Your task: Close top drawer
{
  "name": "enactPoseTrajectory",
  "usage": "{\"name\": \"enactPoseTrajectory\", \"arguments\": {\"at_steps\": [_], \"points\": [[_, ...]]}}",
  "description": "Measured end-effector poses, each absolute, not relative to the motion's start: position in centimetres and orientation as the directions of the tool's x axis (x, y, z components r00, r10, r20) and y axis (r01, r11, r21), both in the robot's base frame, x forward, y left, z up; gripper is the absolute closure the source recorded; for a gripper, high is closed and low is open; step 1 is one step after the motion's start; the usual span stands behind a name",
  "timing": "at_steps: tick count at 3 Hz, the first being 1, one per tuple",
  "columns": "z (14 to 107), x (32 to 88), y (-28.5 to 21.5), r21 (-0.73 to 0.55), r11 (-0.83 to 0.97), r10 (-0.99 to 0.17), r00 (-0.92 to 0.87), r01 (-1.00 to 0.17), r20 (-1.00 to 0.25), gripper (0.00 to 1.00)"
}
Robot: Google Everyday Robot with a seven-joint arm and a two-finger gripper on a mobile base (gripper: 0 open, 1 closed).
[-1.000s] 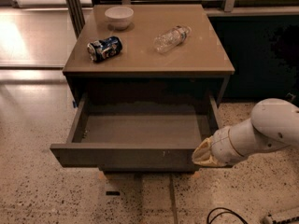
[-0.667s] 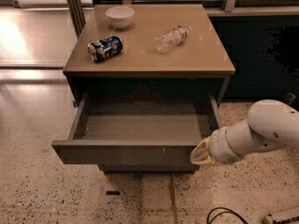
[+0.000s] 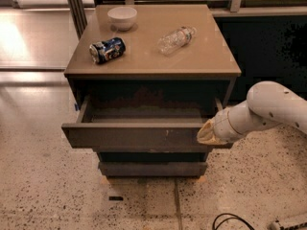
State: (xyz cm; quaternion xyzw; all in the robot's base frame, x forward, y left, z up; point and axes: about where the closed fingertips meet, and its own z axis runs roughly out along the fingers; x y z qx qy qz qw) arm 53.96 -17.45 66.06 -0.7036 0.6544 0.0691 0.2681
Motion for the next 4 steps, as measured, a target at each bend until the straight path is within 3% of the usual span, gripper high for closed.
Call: {"name": "enactPoseTrajectory", "arguments": {"at_steps": [4], "points": [[65.1,59.1,-16.5,-0.354,-0.056,-0.887,0.209,-0.934,-0.412,1.0]]}}
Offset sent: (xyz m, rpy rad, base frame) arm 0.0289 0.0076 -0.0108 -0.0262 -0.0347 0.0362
